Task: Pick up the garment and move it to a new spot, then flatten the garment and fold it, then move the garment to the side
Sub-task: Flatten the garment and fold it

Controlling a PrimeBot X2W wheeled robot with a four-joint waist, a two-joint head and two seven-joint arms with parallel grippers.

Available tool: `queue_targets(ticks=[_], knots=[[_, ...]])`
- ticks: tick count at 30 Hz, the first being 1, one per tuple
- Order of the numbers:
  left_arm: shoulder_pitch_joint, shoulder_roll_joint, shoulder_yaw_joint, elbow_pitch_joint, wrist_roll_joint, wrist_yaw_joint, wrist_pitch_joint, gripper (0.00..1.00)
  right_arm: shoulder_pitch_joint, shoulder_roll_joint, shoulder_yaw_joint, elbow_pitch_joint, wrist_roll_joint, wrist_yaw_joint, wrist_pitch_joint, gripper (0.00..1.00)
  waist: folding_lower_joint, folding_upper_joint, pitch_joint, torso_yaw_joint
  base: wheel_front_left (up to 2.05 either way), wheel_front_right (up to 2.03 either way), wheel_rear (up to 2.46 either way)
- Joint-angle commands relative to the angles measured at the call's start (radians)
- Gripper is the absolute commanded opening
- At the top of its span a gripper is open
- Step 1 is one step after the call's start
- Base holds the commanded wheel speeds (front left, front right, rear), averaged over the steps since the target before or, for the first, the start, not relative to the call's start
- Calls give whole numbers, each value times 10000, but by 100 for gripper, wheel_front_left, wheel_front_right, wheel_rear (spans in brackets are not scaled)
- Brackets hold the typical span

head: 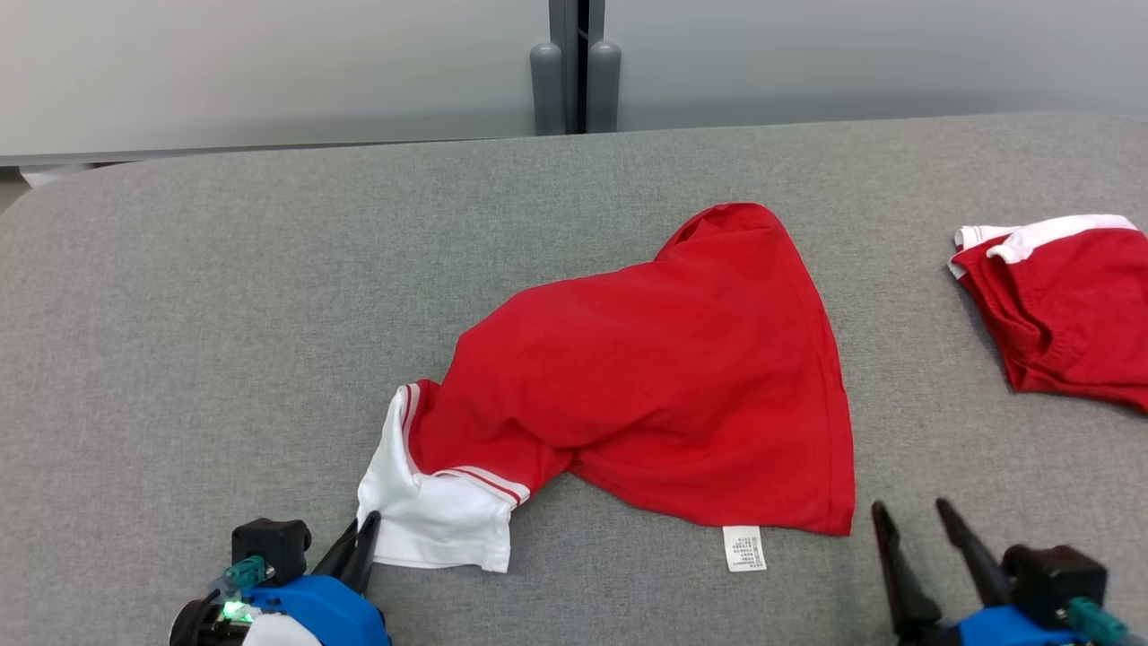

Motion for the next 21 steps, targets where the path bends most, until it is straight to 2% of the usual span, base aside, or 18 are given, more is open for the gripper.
queue_targets(ticks=[1,12,13,14,17,21], knots=[[37,-43,-153,291,-63,-35,67,0,89,2,137,288,153,1,-24,100,1,1,49,28,0,0,0],[-454,78,-166,557,-89,-12,-797,0,-1402,0,1351,3295,658,1,-509,100,1,1,326,133,0,0,0],[-471,87,-142,542,-97,-4,-904,0,-1512,-5,1415,3502,717,1,-511,41,1,1,334,135,0,0,0],[-487,80,-102,504,-127,-2,-1025,0,-1601,-13,1483,3662,764,1,-550,0,1,1,330,147,0,0,0],[-504,55,72,211,-187,121,-1556,0,-1774,-97,1574,3761,909,2,-865,0,1,1,306,173,0,0,0],[-482,23,474,-787,-294,411,-2095,0,-1818,-406,1445,3082,1042,1,-1416,0,1,1,193,208,0,0,0]])
